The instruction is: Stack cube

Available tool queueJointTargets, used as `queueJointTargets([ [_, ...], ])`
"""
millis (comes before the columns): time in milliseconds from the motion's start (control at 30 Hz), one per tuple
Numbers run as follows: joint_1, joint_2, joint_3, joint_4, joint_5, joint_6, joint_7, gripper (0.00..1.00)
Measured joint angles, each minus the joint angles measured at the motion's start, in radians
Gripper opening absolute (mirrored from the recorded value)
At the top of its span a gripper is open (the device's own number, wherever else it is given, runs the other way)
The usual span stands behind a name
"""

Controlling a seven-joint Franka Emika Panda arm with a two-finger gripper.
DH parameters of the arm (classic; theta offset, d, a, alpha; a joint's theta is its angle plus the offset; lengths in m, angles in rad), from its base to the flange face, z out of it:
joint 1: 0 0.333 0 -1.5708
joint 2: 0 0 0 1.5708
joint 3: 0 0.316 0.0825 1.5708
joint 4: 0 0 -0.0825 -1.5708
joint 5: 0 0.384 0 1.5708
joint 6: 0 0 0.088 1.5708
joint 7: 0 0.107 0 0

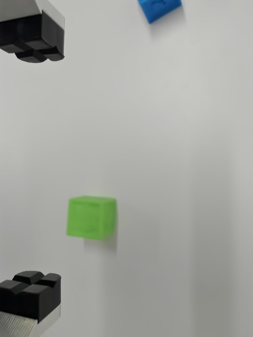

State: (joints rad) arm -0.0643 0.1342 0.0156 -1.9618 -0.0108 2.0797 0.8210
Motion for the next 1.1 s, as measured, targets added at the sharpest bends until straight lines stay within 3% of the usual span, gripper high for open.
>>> queueJointTargets([
  [567,0.028,0.014,0.013,-0.028,0.0,0.043,0.0,1.0],
  [1100,0.072,0.042,0.029,-0.058,0.0,0.101,0.001,1.0],
])
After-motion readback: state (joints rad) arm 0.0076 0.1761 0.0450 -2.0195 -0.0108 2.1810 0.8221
